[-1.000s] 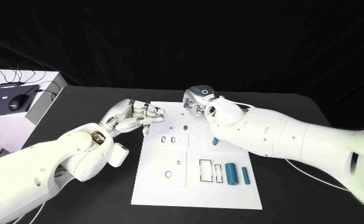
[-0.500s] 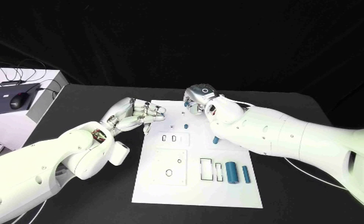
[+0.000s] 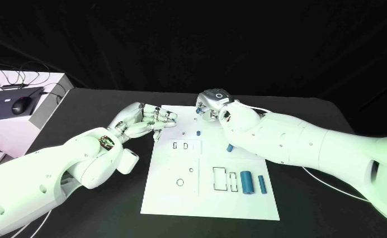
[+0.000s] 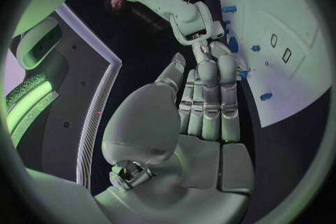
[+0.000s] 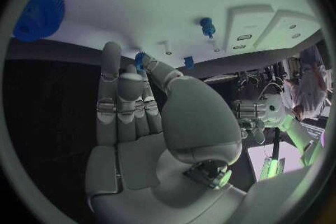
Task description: Assemble the parts on the task board
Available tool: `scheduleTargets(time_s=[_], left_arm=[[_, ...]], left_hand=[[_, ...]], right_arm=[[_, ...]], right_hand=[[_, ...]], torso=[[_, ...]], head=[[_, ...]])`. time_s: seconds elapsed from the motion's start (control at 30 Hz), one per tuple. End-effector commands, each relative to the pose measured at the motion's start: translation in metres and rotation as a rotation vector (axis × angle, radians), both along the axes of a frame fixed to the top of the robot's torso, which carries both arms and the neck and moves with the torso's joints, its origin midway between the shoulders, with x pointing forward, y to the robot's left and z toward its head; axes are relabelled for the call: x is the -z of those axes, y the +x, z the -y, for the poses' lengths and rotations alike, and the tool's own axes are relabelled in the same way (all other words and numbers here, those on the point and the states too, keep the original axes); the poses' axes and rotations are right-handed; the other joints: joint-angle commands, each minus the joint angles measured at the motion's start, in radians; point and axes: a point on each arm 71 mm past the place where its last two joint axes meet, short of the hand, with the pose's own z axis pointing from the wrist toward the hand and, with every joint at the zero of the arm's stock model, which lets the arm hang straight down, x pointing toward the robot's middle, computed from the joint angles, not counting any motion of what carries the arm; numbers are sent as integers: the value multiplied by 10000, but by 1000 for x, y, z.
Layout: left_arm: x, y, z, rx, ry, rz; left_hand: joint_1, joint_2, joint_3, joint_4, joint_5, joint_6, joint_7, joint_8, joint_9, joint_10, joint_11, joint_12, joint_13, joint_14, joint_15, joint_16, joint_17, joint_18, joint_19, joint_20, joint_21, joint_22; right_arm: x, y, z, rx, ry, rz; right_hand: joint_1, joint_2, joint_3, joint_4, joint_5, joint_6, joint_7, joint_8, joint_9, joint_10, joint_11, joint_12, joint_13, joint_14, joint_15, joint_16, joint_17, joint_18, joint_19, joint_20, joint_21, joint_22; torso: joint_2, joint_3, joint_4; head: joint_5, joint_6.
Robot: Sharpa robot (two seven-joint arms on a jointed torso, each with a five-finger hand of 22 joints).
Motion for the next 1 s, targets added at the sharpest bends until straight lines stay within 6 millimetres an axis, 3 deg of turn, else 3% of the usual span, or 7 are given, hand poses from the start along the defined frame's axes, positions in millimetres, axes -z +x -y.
scheduleTargets(time_s=[0.03, 0.27, 0.47, 0.8, 0.93, 1.0], left_arm=[[0, 0, 1, 84, -105, 15], [0, 0, 1, 81, -113, 5], [0, 0, 1, 71, -107, -4], [0, 1, -1, 11, -85, -17], [1, 1, -3, -16, -74, -28], [1, 1, -3, -26, -70, -31]], left_hand=[[-7, 91, -12, -20, -11, -40, -9, 43, -16, 1, 54, -67, -16, -6, 66, -53, -9, 268, 63, 29, -53, 9], [-7, 91, -12, -20, -11, -40, -9, 43, -16, 1, 54, -67, -16, -6, 66, -53, -9, 268, 63, 29, -53, 9], [-7, 91, -12, -20, -11, -40, -9, 43, -16, 1, 54, -67, -16, -6, 66, -53, -9, 268, 63, 29, -53, 9], [10, 98, -18, -30, -12, -43, -12, 44, -15, 1, 53, -71, -14, -14, 67, -52, -23, 266, 69, 30, -94, 50], [10, 98, -18, -30, -12, -43, -12, 44, -15, 1, 53, -71, -14, -14, 67, -52, -23, 266, 69, 30, -94, 50], [10, 98, -18, -30, -12, -43, -12, 44, -15, 1, 53, -71, -14, -14, 67, -52, -23, 266, 69, 30, -94, 50]], right_arm=[[1, 0, -1, -109, 19, -90], [0, 0, -2, -125, 112, -94], [0, 0, -3, -137, 221, -55], [-3, -3, 2, -179, 717, 52], [-3, -4, 5, -184, 784, -9], [-3, -4, 5, -178, 782, -37]], right_hand=[[32, -107, -55, 45, -51, -92, -11, 22, -15, -97, 18, 56, 4, -11, 70, -58, -15, 160, 112, 3, -111, 37], [28, -217, -162, 49, -82, -325, 73, 14, -26, -509, 133, 61, 2, -26, 142, -107, -39, 186, 126, 48, -207, 47], [194, -254, -606, 60, -128, -752, 127, 17, -29, -1042, 250, 67, 6, -34, 227, -181, -85, 271, 189, 155, -389, -23], [406, -227, -1103, 119, -110, -1035, 53, 14, -26, -1246, 266, 64, 5, -19, 242, -268, -118, 306, 341, 202, -698, -94], [440, -116, -827, -39, 304, -830, 70, 19, -29, -898, 214, 55, -1, -14, 199, -242, -92, 322, 321, 148, -650, 37], [403, -113, -756, -79, 296, -813, 70, 16, -28, -889, 214, 56, 0, -15, 199, -240, -87, 320, 304, 144, -626, 102]], torso=[[-5, 0, -7], [1, -2, 2], [3, 1, -9], [9, 8, 1], [5, 7, -7], [10, 4, -21]], head=[[7, 2], [-7, 7], [7, 16], [15, 3], [29, 5], [33, 10]])
